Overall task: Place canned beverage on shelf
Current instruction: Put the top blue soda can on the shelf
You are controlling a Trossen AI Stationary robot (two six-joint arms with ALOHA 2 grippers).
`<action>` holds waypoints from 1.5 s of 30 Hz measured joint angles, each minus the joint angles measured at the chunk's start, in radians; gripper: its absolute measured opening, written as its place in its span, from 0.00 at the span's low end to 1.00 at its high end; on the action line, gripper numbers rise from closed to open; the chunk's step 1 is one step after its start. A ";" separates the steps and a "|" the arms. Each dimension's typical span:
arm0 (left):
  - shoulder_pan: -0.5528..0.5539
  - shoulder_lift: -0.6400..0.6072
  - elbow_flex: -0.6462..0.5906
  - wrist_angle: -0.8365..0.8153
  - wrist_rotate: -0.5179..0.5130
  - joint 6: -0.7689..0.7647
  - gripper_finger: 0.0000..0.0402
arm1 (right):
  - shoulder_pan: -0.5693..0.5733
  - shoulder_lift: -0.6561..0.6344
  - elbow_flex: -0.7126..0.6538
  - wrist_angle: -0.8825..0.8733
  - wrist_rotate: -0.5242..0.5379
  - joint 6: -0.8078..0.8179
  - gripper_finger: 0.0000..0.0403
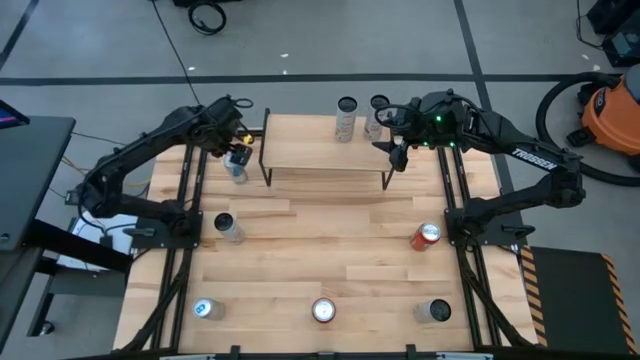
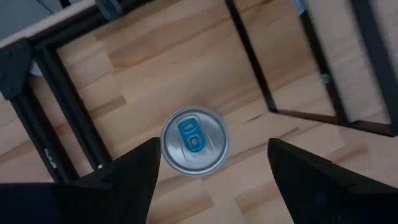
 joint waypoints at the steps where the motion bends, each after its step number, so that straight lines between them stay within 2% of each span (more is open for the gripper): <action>1: 0.000 0.011 0.000 -0.005 0.000 0.000 0.74 | 0.000 0.000 0.000 0.000 0.000 -0.001 0.75; 14: 0.021 0.106 0.000 -0.035 0.000 0.002 0.74 | 0.000 0.000 0.000 -0.002 0.000 -0.001 0.75; 36: 0.077 0.121 0.000 -0.050 0.050 0.047 0.74 | 0.000 0.000 0.000 -0.012 -0.008 -0.001 0.75; 45: 0.077 0.187 0.000 -0.046 0.054 0.053 0.74 | 0.000 0.000 0.000 -0.012 -0.008 -0.001 0.75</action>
